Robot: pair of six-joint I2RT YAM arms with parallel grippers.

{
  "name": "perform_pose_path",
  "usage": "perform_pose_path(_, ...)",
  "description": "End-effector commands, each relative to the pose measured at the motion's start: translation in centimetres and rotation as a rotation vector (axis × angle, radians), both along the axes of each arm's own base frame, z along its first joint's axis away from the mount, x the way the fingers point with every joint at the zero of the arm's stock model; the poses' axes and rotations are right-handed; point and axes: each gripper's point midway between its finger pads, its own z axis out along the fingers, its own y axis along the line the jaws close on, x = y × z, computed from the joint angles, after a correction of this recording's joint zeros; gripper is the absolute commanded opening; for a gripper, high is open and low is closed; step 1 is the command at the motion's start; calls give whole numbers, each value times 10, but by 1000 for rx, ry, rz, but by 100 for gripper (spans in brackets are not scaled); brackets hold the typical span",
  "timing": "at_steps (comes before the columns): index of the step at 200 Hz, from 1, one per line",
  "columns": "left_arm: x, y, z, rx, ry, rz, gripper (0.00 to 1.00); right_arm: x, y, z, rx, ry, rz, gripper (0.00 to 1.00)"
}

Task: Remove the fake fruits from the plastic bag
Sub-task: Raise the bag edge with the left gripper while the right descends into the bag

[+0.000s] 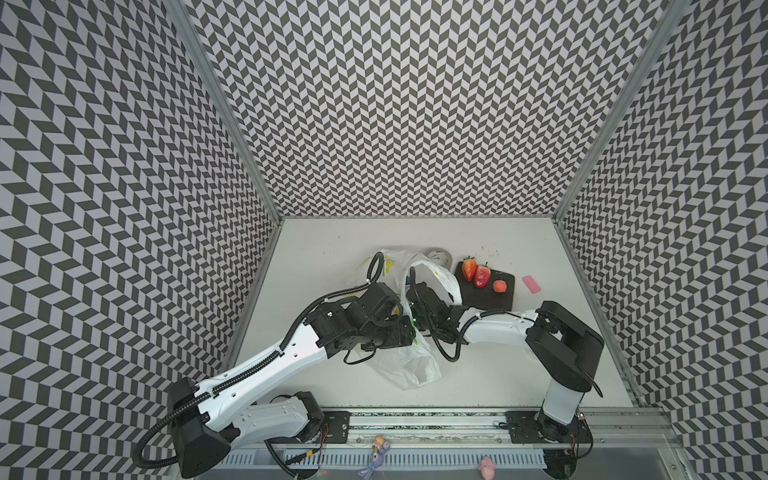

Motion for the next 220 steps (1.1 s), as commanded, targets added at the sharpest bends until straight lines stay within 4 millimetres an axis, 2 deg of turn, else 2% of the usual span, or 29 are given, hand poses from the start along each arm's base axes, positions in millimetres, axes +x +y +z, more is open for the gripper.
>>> perform_pose_path(1, 8, 1, 4, 9, -49, 12, 66, 1, 16, 16, 66, -18, 15, 66)
perform_pose_path(49, 7, 14, -1, 49, -57, 39, 17, 0, 15, 17, 61, -19, 20, 65)
perform_pose_path(75, 2, 29, -2, 89, -58, 61, 0, 1, 11, 14, 52, -24, 12, 65)
perform_pose_path(123, -17, 79, -15, 236, -25, 132, 0, 17, -6, 7, 15, -16, -68, 65)
perform_pose_path(153, -22, 97, -24, 288, 3, 186, 0, 26, -14, -3, -23, 14, -140, 67)
perform_pose_path(189, -20, 98, -27, 264, 2, 222, 0, 36, -20, -22, -83, 80, -240, 68)
perform_pose_path(220, -21, 95, -29, 234, 1, 228, 0, 37, -12, -21, -50, 119, -247, 70)
